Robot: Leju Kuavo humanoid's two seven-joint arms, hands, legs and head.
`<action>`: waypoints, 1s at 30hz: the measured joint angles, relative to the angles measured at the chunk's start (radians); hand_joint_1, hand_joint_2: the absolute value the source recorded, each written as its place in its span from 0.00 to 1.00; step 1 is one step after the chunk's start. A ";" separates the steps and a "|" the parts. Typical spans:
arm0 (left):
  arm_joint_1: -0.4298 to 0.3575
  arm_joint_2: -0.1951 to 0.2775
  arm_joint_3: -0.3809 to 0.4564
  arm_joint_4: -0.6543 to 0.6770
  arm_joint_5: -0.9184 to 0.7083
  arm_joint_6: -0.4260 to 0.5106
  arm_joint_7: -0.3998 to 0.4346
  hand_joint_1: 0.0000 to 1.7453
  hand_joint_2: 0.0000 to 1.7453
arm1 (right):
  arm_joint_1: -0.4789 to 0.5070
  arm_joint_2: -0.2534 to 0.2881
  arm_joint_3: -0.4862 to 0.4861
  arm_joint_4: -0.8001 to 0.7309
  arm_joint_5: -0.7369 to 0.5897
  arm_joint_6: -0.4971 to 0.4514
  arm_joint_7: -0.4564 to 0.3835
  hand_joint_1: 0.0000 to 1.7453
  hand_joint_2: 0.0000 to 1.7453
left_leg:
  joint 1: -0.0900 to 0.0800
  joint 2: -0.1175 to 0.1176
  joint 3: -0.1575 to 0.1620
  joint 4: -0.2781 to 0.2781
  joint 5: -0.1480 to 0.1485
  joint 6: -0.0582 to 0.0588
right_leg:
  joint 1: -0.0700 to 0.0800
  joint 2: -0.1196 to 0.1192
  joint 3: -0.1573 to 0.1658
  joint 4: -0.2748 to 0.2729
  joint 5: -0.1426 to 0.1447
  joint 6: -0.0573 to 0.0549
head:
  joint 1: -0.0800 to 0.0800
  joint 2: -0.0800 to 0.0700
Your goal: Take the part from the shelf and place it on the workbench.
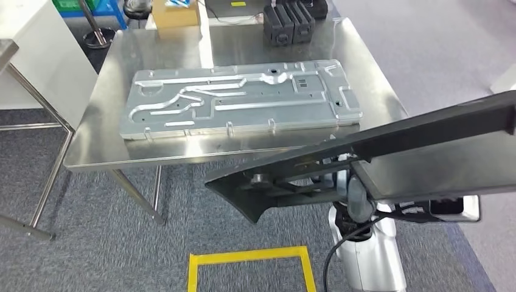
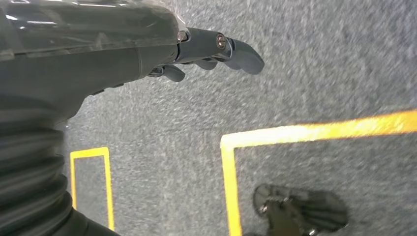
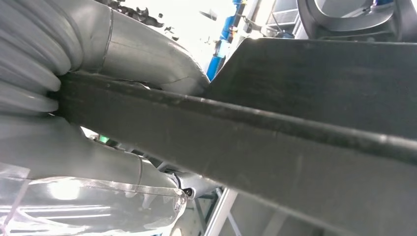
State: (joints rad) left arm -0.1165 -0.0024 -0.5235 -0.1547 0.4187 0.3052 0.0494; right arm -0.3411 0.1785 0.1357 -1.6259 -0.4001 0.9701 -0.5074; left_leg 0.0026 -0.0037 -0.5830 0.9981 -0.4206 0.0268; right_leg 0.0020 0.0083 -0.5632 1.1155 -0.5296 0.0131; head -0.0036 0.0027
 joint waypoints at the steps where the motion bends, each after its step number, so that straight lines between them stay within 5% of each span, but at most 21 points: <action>1: -0.001 0.000 0.000 0.000 0.000 0.000 0.000 0.00 1.00 | 0.001 0.000 0.000 0.000 0.000 0.000 0.000 1.00 1.00 | 0.000 0.000 0.005 -0.001 -0.005 0.002 | -0.003 -0.001 -0.037 0.059 -0.022 0.006 | 0.001 0.000; 3: -0.001 0.001 0.000 0.000 0.000 0.000 0.000 0.00 1.00 | 0.006 0.000 0.000 0.000 0.001 0.000 -0.001 1.00 1.00 | 0.000 -0.001 0.016 0.000 -0.018 0.003 | -0.011 -0.002 -0.117 0.164 -0.060 0.017 | 0.002 0.000; 5: 0.002 0.000 0.000 0.000 0.000 0.000 0.000 0.00 1.00 | 0.009 0.000 0.000 0.000 0.003 0.000 -0.002 1.00 1.00 | 0.003 -0.002 0.034 0.000 -0.034 -0.001 | -0.018 -0.003 -0.144 0.155 -0.031 0.023 | 0.002 0.000; 8: 0.002 -0.002 0.000 0.000 0.001 0.000 0.000 0.00 1.00 | 0.009 -0.001 0.000 0.001 0.007 0.000 -0.004 1.00 1.00 | 0.006 -0.004 0.068 0.001 -0.062 -0.015 | -0.023 -0.007 -0.092 -0.030 0.092 0.022 | 0.002 0.000; 10: 0.000 -0.002 0.000 0.000 0.001 0.000 -0.001 0.00 1.00 | 0.010 -0.001 0.000 0.001 0.010 0.000 -0.005 1.00 1.00 | 0.005 -0.004 0.080 0.002 -0.075 -0.030 | -0.018 -0.009 -0.074 -0.085 0.110 0.008 | 0.000 0.000; 13: -0.002 -0.002 0.000 0.000 0.001 0.000 -0.001 0.00 1.00 | 0.009 -0.001 0.000 0.001 0.011 0.000 -0.007 1.00 1.00 | 0.006 -0.002 0.088 0.024 -0.081 -0.048 | -0.017 -0.005 -0.056 -0.089 0.104 -0.020 | -0.001 0.000; 15: -0.004 -0.002 0.000 0.000 0.001 0.000 -0.001 0.00 1.00 | 0.007 0.000 0.000 0.000 0.011 0.000 -0.007 1.00 1.00 | 0.009 -0.002 0.053 0.096 -0.098 -0.055 | -0.018 -0.005 -0.036 -0.092 0.095 -0.034 | -0.004 0.000; 19: -0.003 -0.002 0.000 0.000 0.001 0.000 0.000 0.00 1.00 | 0.009 0.000 0.001 0.002 0.011 0.000 -0.007 1.00 1.00 | 0.010 -0.002 -0.092 0.292 -0.173 -0.063 | -0.012 -0.004 -0.014 -0.092 0.073 -0.046 | -0.007 0.000; 21: 0.000 -0.002 0.000 0.000 0.002 0.001 0.001 0.00 1.00 | 0.009 0.000 0.001 0.003 0.011 0.000 -0.007 1.00 1.00 | 0.009 -0.002 -0.094 0.232 -0.118 -0.057 | -0.009 0.000 0.003 -0.092 0.061 -0.045 | -0.007 0.000; 22: 0.001 -0.002 0.000 0.000 0.002 0.001 0.002 0.00 1.00 | 0.009 0.000 0.001 0.003 0.011 0.000 -0.007 1.00 1.00 | 0.008 -0.002 -0.076 0.162 -0.064 -0.051 | -0.007 0.001 0.012 -0.093 0.055 -0.044 | -0.007 0.000; 24: 0.002 0.001 0.000 0.000 0.003 0.002 0.002 0.00 1.00 | 0.009 0.000 0.001 0.004 0.011 0.000 -0.007 1.00 1.00 | 0.001 -0.001 -0.046 0.054 -0.011 -0.039 | -0.005 0.001 0.022 -0.092 0.044 -0.038 | -0.006 0.000; 28: 0.001 0.000 0.000 0.000 0.006 0.001 0.002 0.00 1.00 | 0.008 0.000 0.000 0.004 0.012 -0.001 -0.009 1.00 1.00 | -0.002 0.000 -0.027 0.014 0.008 -0.021 | -0.003 0.001 0.029 -0.092 0.030 -0.016 | -0.005 0.000; 30: 0.000 -0.001 0.000 0.000 0.008 0.001 0.002 0.00 1.00 | 0.005 -0.001 0.000 0.003 0.013 -0.001 -0.010 1.00 1.00 | 0.005 0.001 -0.016 0.001 0.013 -0.013 | -0.003 -0.001 0.011 -0.049 0.001 -0.007 | -0.004 0.000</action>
State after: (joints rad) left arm -0.1165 -0.0037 -0.5237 -0.1545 0.4263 0.3065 0.0511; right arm -0.3359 0.1778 0.1362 -1.6227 -0.3868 0.9689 -0.5173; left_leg 0.0071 -0.0023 -0.5990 0.9987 -0.4074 0.0136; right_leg -0.0012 0.0077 -0.5517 1.0666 -0.5282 0.0064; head -0.0073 0.0027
